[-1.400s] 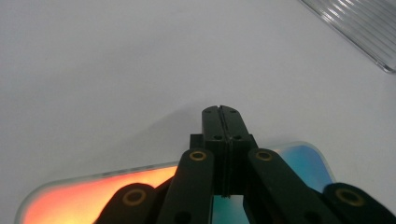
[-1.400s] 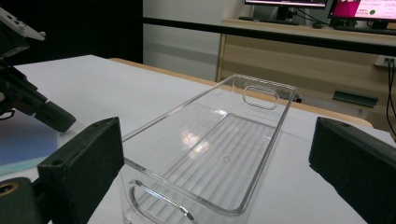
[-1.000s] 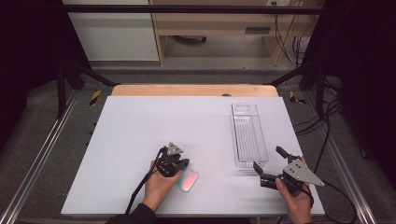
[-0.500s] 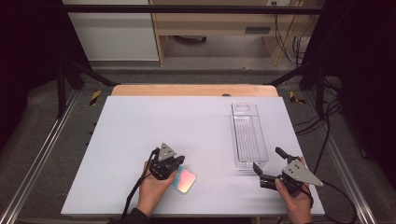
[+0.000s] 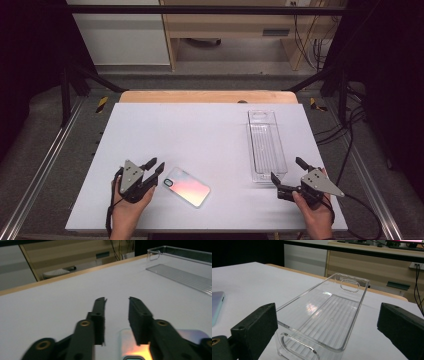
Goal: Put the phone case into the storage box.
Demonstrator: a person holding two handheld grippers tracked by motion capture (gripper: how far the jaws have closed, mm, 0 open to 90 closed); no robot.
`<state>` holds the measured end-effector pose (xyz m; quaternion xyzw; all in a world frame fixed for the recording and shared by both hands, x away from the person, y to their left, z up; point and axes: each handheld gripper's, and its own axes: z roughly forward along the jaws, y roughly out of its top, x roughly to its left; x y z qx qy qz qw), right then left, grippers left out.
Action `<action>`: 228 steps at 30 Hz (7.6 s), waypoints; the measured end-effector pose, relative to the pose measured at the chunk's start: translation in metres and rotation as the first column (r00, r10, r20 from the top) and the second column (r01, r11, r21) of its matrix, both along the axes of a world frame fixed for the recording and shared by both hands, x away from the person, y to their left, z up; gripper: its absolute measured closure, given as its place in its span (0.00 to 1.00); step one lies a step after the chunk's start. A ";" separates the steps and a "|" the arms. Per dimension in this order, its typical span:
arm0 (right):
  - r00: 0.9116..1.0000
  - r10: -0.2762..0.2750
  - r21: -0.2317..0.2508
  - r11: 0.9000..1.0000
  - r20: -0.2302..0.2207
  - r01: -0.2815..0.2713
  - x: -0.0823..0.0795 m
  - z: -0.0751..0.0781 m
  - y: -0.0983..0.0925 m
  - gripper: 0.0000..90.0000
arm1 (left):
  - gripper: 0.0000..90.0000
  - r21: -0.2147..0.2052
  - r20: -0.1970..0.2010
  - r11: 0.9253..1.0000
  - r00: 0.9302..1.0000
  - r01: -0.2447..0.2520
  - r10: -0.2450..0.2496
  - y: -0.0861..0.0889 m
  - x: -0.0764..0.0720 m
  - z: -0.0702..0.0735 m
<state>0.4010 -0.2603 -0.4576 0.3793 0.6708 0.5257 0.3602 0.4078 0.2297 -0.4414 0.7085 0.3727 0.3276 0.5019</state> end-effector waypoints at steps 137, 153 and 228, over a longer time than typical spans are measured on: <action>0.752 0.351 -0.176 0.836 -0.558 -0.520 0.043 -0.017 0.227 0.07 | 0.02 -0.150 0.025 0.988 0.999 -0.038 0.043 0.059 0.000 -0.019; 0.740 0.375 -0.142 0.836 -0.558 -0.531 0.041 -0.024 0.241 0.07 | 0.02 -0.153 0.024 0.987 0.999 -0.040 0.044 0.060 0.000 -0.019; 0.774 0.363 -0.208 0.825 -0.518 -0.526 0.032 -0.027 0.242 0.20 | 0.02 -0.150 0.016 0.988 0.999 -0.025 0.028 0.057 -0.001 -0.019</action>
